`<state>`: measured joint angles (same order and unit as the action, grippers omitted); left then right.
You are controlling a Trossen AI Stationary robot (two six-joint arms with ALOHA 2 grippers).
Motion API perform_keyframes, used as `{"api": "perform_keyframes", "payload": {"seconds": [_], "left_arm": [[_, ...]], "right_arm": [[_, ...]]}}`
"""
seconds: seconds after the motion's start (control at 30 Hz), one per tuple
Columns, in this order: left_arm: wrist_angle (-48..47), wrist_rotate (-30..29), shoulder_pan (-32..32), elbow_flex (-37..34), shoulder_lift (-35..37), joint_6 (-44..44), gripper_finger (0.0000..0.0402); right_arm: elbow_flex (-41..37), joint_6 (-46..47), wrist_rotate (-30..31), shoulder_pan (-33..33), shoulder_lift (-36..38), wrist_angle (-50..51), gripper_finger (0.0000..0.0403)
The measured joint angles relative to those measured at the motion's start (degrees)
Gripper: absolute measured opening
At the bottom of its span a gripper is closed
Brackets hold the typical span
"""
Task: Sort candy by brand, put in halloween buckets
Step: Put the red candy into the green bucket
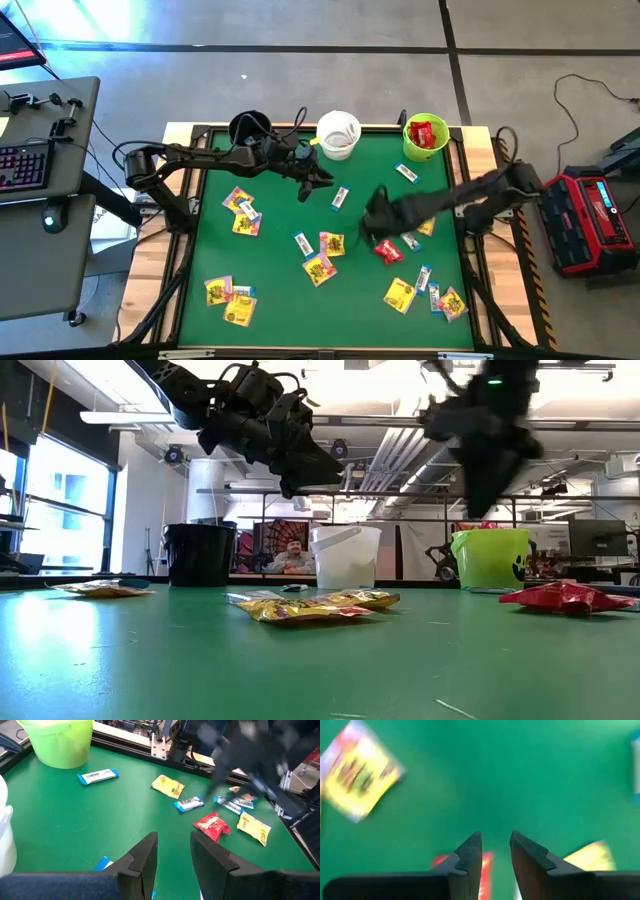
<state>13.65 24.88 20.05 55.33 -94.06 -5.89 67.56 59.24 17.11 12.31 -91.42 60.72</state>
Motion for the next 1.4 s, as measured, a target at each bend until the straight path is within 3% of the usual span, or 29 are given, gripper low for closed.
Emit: {"api": "perform_keyframes", "payload": {"seconds": [0.1,0.17,0.27,0.37,0.43,0.57,0.7,0.8,0.93,1.2,1.4], "left_arm": [[-0.49,0.00,0.00,0.00,0.00,-0.04,0.0108],[-0.64,0.01,0.00,0.00,0.00,-0.72,0.0108],[-0.72,0.02,0.00,0.00,0.00,-1.33,0.0108],[-1.81,0.02,0.00,0.00,0.00,-1.35,0.0108],[-3.07,0.02,0.09,0.00,0.00,-1.34,0.0108],[-4.97,0.02,0.20,0.00,0.00,-1.36,0.0108],[-5.78,0.02,0.17,0.00,0.00,0.08,0.0108],[-6.44,0.02,0.17,0.00,0.00,1.49,0.0108],[-6.54,0.02,0.17,0.00,0.00,1.71,0.0108],[-7.01,0.00,0.17,0.00,0.00,2.08,0.0108],[-8.58,0.00,0.17,0.00,0.00,2.08,0.0108]], "right_arm": [[5.33,-6.15,2.03,-7.70,0.02,6.23,0.0082],[8.18,-11.67,0.24,-13.04,0.04,8.74,0.0077],[11.01,-22.19,-9.20,-19.62,0.05,8.33,0.0069],[11.29,-30.12,-20.21,-21.11,0.09,6.80,0.0058],[9.67,-31.52,-23.10,-19.37,0.56,5.32,0.0048],[3.39,-26.06,-23.13,-12.67,3.36,-3.26,0.0025],[-3.81,-16.74,-21.38,-3.38,6.96,-15.36,0.0007],[-6.46,-13.64,-17.44,3.32,6.73,-17.84,0.0008],[-7.53,-14.21,-15.55,7.47,3.85,-18.21,0.0044],[-7.40,-20.40,-14.91,5.97,-3.00,-17.60,0.0176],[-7.36,-24.38,-12.84,4.42,-6.23,-14.86,0.0192]]}}
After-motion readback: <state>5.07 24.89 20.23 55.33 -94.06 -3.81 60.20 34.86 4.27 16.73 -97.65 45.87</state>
